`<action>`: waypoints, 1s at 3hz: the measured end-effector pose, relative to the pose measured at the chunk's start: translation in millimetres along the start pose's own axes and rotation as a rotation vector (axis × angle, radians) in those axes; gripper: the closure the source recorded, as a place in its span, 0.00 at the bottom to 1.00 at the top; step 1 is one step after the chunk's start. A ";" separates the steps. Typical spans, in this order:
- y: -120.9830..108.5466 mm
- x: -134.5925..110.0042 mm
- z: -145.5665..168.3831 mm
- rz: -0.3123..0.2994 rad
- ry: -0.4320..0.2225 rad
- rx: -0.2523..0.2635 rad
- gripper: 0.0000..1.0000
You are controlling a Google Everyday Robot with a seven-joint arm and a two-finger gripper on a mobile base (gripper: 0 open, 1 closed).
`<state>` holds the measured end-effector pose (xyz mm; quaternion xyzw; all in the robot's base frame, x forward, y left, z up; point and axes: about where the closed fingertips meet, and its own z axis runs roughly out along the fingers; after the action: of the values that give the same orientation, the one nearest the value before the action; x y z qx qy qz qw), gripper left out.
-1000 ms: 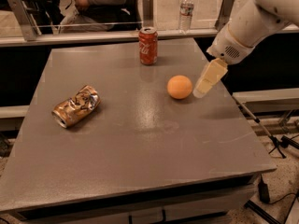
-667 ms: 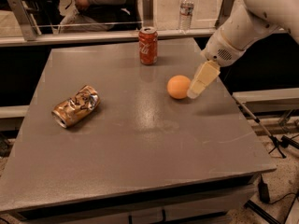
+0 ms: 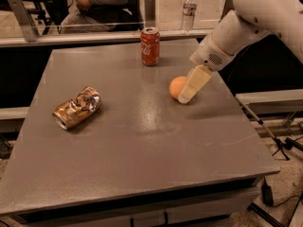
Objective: Pick orange
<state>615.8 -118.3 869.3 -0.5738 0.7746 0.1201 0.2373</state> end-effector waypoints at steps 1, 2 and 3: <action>6.5 -4.4 9.2 -0.014 -0.002 -0.027 0.00; 11.8 -5.0 12.0 -0.024 -0.002 -0.048 0.21; 15.3 -7.4 8.9 -0.041 0.001 -0.051 0.43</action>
Offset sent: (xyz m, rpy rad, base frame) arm -0.0125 0.0138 -0.0083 0.0101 0.0387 0.0610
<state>605.1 -103.3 864.0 -0.5957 0.7593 0.1349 0.2246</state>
